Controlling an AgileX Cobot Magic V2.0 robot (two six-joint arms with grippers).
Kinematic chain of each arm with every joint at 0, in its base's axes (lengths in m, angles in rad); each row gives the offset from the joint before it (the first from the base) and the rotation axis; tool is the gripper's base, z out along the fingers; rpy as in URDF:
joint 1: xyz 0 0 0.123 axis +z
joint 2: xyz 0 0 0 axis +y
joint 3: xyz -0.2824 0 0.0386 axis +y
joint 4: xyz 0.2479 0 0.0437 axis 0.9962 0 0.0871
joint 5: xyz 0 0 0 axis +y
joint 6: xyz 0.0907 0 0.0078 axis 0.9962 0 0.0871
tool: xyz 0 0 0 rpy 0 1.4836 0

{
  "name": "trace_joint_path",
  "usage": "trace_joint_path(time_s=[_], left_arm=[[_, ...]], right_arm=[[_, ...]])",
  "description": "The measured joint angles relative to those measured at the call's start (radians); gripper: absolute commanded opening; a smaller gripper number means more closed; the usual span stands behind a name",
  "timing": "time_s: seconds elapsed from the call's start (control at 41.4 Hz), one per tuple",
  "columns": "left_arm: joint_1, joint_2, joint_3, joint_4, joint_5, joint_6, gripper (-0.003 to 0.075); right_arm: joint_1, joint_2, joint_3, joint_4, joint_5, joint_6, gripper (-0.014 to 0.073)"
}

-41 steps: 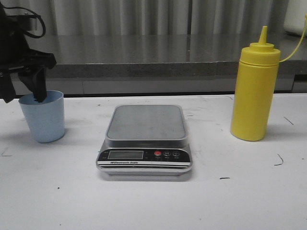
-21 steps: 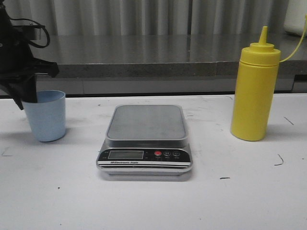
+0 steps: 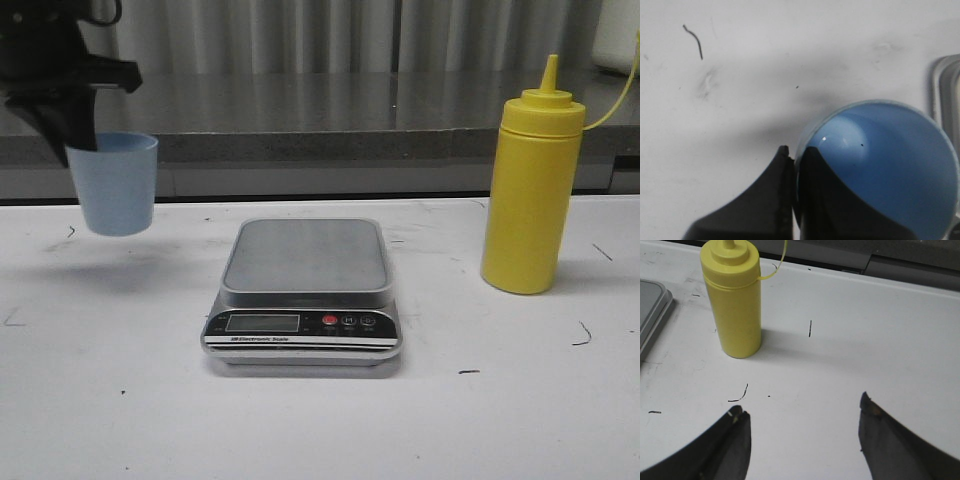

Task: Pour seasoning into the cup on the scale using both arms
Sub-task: 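Lift the blue cup with the left gripper and carry it over the scale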

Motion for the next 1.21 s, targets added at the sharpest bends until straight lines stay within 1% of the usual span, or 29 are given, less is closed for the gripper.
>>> trace_joint_path(time_s=[0.121, 0.242, 0.435, 0.604, 0.797, 0.966, 1.208], left_arm=[[-0.054, 0.0, -0.091, 0.0, 0.051, 0.0, -0.002], [-0.12, 0.0, -0.154, 0.0, 0.074, 0.0, -0.002], [-0.224, 0.0, -0.165, 0.0, 0.081, 0.0, -0.002], [-0.295, 0.013, -0.166, -0.003, 0.053, -0.041, -0.002], [-0.331, 0.06, -0.166, 0.008, 0.023, -0.055, -0.002], [-0.333, 0.119, -0.166, 0.03, -0.007, -0.081, -0.002], [-0.333, 0.159, -0.166, 0.035, -0.053, -0.082, -0.002]], right_arm=[[0.0, 0.0, 0.0, 0.0, 0.0, 0.0, 0.049], [0.0, 0.0, 0.0, -0.002, 0.0, 0.0, 0.049], [0.0, 0.0, 0.0, -0.002, 0.0, 0.0, 0.049], [0.0, 0.0, 0.0, -0.002, 0.0, 0.0, 0.049], [0.0, 0.0, 0.0, -0.002, 0.0, 0.0, 0.049], [0.0, 0.0, 0.0, -0.002, 0.0, 0.002, 0.049], [0.0, 0.0, 0.0, -0.002, 0.0, 0.002, 0.049]])
